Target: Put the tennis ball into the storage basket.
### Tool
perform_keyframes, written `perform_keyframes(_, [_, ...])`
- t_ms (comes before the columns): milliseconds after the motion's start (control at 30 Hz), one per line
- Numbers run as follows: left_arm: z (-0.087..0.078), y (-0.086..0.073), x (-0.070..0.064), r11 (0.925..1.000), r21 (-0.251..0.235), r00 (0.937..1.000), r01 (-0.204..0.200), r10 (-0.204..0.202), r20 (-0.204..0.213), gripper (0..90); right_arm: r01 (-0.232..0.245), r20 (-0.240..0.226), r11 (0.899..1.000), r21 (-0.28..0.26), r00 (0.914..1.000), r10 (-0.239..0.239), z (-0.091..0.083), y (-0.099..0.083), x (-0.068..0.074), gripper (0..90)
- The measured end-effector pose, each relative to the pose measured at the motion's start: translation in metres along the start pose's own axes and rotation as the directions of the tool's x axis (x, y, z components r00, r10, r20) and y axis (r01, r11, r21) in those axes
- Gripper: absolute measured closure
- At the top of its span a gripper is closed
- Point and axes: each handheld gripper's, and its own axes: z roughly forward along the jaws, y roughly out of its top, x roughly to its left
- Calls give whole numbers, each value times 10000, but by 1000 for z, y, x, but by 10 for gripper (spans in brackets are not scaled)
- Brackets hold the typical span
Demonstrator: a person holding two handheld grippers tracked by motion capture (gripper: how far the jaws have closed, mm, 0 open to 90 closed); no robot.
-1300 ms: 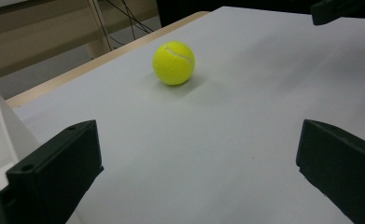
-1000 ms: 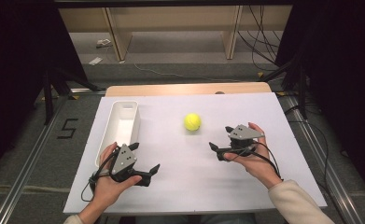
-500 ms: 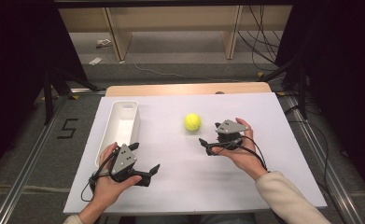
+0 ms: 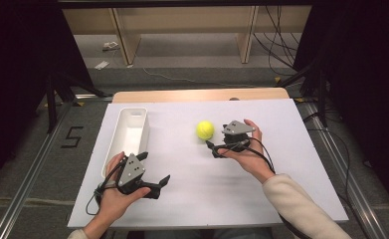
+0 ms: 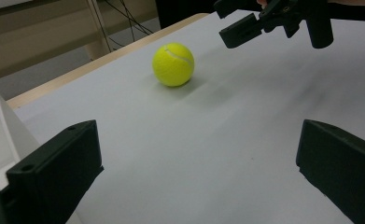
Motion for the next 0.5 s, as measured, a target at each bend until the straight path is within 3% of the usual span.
perform_keyframes(500, [-1,0,1,10000,-20,10000,15,-15,-23,0,-169,123,9992,372,9998,165,34,3,-7,149])
